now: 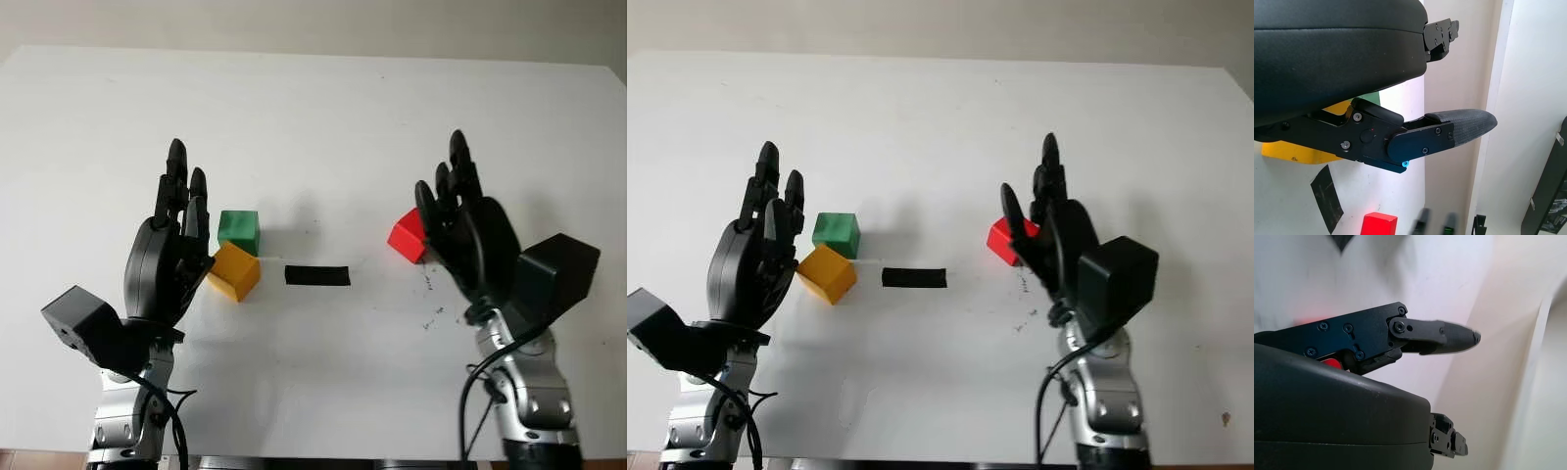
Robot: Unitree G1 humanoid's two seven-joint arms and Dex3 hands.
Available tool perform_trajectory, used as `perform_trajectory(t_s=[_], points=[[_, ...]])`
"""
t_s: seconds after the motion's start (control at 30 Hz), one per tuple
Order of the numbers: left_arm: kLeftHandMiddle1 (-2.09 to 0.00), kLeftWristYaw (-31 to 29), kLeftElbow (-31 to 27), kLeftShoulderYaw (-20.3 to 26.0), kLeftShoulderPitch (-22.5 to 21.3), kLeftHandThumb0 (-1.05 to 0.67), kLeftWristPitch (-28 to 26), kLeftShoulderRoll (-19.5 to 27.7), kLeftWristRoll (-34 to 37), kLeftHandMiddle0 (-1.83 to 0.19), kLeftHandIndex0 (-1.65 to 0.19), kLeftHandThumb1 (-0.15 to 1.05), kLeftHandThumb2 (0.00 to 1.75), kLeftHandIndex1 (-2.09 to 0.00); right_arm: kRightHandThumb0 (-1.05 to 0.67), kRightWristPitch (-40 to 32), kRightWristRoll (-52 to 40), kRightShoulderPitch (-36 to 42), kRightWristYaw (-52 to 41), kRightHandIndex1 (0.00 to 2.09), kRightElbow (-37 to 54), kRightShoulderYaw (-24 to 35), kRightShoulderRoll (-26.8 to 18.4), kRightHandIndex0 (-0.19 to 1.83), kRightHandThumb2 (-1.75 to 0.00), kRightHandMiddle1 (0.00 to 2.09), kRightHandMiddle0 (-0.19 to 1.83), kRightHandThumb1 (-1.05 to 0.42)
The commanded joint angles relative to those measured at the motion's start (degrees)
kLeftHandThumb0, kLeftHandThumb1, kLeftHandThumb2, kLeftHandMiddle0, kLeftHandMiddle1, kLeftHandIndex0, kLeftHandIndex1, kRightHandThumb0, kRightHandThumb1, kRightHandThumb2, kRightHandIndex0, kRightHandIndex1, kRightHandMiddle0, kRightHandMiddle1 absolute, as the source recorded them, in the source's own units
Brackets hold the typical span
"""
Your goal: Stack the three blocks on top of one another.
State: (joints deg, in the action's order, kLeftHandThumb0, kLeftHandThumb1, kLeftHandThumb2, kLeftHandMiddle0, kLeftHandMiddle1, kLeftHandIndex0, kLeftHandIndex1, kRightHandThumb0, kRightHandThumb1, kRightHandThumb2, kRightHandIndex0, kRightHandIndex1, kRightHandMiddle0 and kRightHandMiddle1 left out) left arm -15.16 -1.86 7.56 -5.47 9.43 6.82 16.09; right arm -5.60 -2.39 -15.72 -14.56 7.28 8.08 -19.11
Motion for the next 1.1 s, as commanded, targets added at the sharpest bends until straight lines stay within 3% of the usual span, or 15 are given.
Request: perform_trajectory(t_s=[0.0,0.1,0.23,0.43,0.57,0.77,1.07], points=[[0.0,-0.28,0.32,-0.12,-0.61,-0.73,0.7,-0.21,-0.2,0.19,0.19,1.05,0.62,0.0,-0.75,1.28,1.26,-4.55,-3.33,0.04,-0.99,1.1,-6.61,-0.15,-0.15,0.08,-0.03,-1.03],[0.0,0.43,-0.49,-0.4,-0.25,-0.73,0.17,-0.57,-0.4,0.19,0.19,1.05,0.62,0.0,-0.8,2.86,6.09,-8.96,-6.12,0.08,-3.54,0.31,-14.24,-0.06,-0.05,0.13,0.08,-0.96],[0.0,0.44,-0.64,-0.71,-0.03,-0.73,0.25,-0.56,-0.56,0.19,0.19,1.05,0.63,0.0,-0.71,6.44,8.67,-13.75,-12.43,0.09,-7.33,-0.83,-22.03,-0.03,-0.03,0.15,0.18,-0.83],[0.0,0.11,0.01,-0.82,-0.26,-0.73,0.95,-0.5,-0.66,0.19,0.19,1.05,0.63,0.0,-0.68,12.86,16.23,-19.17,-17.7,0.09,-11.15,-5.09,-30.21,0.01,-0.03,0.15,0.28,-0.75],[0.0,0.46,0.14,-0.8,-0.39,-0.73,1.08,-0.82,-0.67,0.19,0.19,1.05,0.63,0.0,-0.67,14.5,18.86,-22.38,-21.1,0.08,-13.18,-7.84,-32.31,0.02,-0.04,0.13,0.3,-0.74],[0.0,0.16,-0.43,-0.61,-0.23,-0.73,0.23,-0.56,0.03,0.19,0.19,1.05,0.62,0.0,-0.68,22.67,26.58,-27.67,-26.14,0.05,-15.98,-15.06,-35.39,-0.01,-0.07,0.1,0.29,-0.79],[0.0,0.25,-0.02,-0.56,-0.26,-0.73,0.73,-0.39,-0.5,0.19,0.19,1.05,0.63,0.0,-0.62,31.19,32.32,-29.35,-26.4,0.07,-18.31,-19.57,-34.94,0.04,-0.05,0.1,0.38,-0.77]])
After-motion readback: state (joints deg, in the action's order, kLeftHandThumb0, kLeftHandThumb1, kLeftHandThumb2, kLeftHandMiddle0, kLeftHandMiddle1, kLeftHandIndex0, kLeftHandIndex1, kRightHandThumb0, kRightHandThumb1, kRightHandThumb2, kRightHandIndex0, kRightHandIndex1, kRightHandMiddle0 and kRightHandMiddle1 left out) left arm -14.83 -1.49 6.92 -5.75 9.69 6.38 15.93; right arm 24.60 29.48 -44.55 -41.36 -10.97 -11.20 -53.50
